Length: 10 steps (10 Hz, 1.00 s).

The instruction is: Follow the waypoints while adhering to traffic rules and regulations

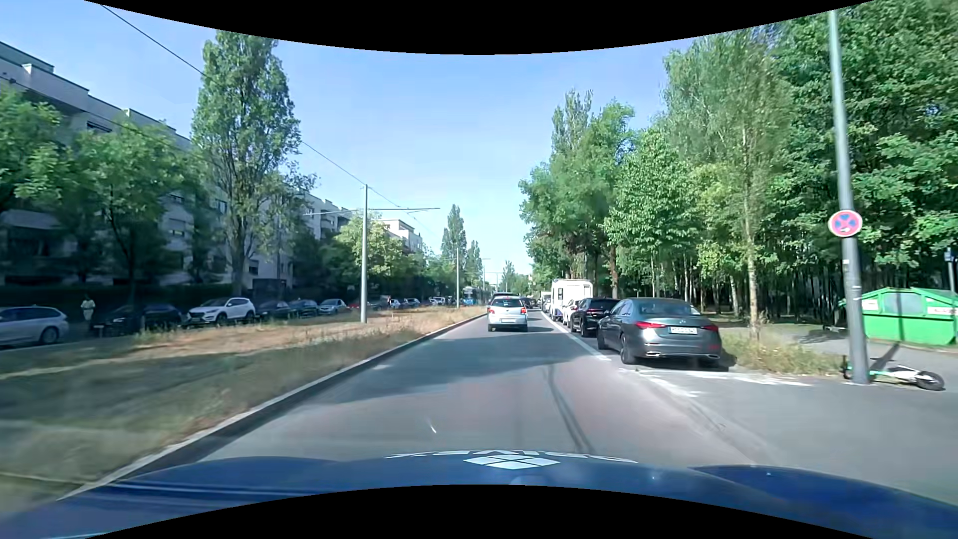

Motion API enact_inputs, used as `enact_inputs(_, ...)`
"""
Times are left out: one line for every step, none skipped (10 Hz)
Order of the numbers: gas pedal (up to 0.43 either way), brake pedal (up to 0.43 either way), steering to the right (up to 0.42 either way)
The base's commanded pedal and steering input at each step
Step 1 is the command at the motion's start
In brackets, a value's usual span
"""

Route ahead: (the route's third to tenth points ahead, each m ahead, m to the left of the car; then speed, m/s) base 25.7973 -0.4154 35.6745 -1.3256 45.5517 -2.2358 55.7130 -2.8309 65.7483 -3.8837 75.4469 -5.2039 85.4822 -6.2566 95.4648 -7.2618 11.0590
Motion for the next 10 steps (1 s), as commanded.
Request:
enact_inputs(0.15, 0.0, 0.011)
enact_inputs(0.15, 0.0, 0.01)
enact_inputs(0.15, 0.0, 0.011)
enact_inputs(0.15, 0.0, 0.011)
enact_inputs(0.067, 0.0, 0.01)
enact_inputs(0.0, 0.0, 0.01)
enact_inputs(0.0, 0.0, 0.009)
enact_inputs(0.0, 0.0, 0.008)
enact_inputs(0.0, 0.0, 0.008)
enact_inputs(0.0, 0.0, 0.006)
